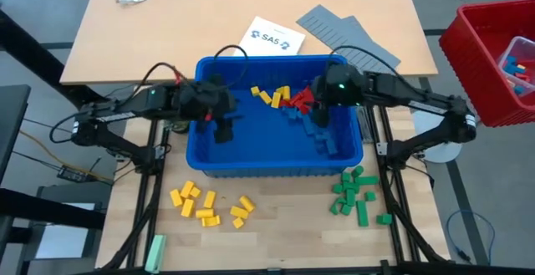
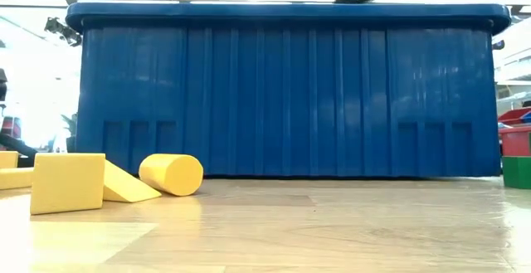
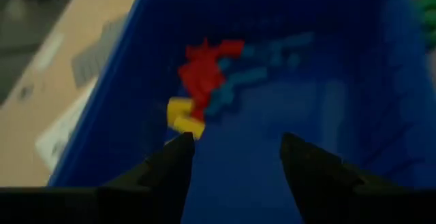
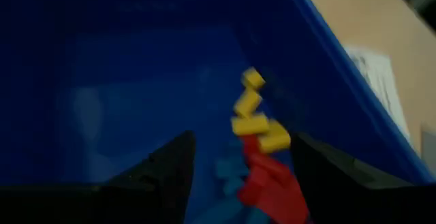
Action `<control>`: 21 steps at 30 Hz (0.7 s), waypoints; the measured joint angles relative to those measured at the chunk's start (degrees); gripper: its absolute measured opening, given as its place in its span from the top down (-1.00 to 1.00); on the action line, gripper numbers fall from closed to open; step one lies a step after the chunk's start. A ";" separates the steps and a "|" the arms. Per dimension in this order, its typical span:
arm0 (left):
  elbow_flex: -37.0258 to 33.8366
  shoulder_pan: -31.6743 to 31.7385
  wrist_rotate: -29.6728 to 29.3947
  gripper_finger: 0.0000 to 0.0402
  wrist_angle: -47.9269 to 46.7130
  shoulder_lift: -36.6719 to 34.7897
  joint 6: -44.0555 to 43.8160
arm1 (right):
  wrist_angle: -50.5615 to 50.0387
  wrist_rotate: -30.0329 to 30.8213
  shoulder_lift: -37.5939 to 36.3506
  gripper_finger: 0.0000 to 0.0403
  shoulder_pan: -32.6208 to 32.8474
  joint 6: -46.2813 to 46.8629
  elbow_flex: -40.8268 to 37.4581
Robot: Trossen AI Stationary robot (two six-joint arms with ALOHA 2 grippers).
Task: Sort blocks
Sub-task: Adjust the blue bin
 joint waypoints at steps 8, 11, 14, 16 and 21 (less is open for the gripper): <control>-10.71 8.87 6.49 -0.13 6.02 0.03 -2.93 | 7.10 -10.08 4.80 -0.15 -10.91 5.37 -11.48; -14.88 11.03 7.78 -0.13 10.75 0.05 -3.59 | 8.14 -10.70 8.75 -0.21 -12.00 5.81 -13.12; -17.79 12.72 7.85 -0.13 14.67 0.05 -4.52 | 8.84 -10.50 13.60 -0.28 -12.91 5.88 -12.70; -18.99 13.39 7.49 -0.13 15.97 0.05 -4.57 | 8.85 -10.48 16.48 -0.32 -13.62 5.88 -11.75; -20.97 13.71 7.25 -0.13 19.28 0.05 -4.59 | 8.23 -10.48 22.24 -0.30 -15.63 5.88 -10.89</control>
